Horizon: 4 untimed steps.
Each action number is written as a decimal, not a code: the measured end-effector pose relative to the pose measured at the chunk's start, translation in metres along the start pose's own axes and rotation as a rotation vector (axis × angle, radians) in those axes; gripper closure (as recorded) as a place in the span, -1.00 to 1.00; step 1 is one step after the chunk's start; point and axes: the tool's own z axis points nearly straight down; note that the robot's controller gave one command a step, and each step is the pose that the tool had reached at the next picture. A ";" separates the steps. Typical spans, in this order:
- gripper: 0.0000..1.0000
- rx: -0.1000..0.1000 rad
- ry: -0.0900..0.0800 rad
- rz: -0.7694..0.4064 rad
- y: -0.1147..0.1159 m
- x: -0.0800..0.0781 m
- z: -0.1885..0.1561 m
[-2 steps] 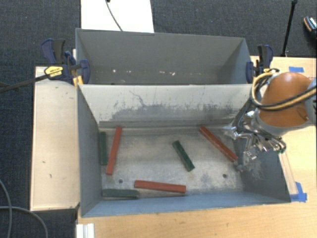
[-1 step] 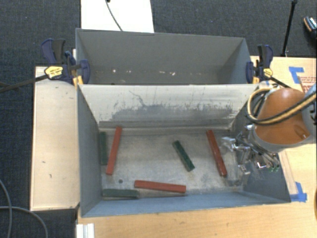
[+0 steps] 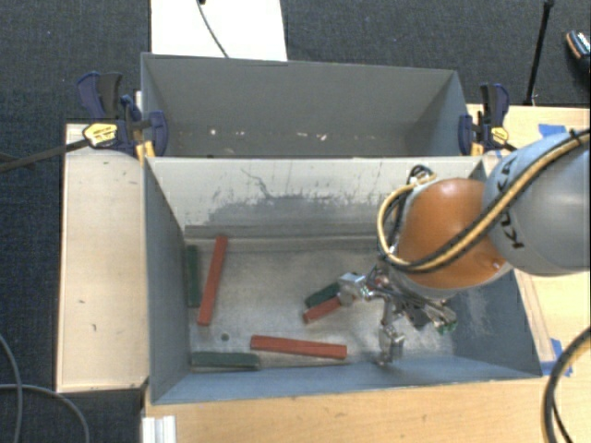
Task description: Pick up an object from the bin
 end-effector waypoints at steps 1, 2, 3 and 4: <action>-1.00 0.005 -0.010 -0.153 0.031 -0.122 -0.019; -1.00 0.004 0.002 -0.201 -0.003 -0.075 0.004; 1.00 0.004 -0.002 -0.203 -0.001 -0.077 0.003; 1.00 0.012 -0.010 -0.267 -0.044 -0.077 -0.135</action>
Offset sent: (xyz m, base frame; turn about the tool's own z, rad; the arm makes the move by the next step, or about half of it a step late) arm 0.0946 0.0754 0.0173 -0.1506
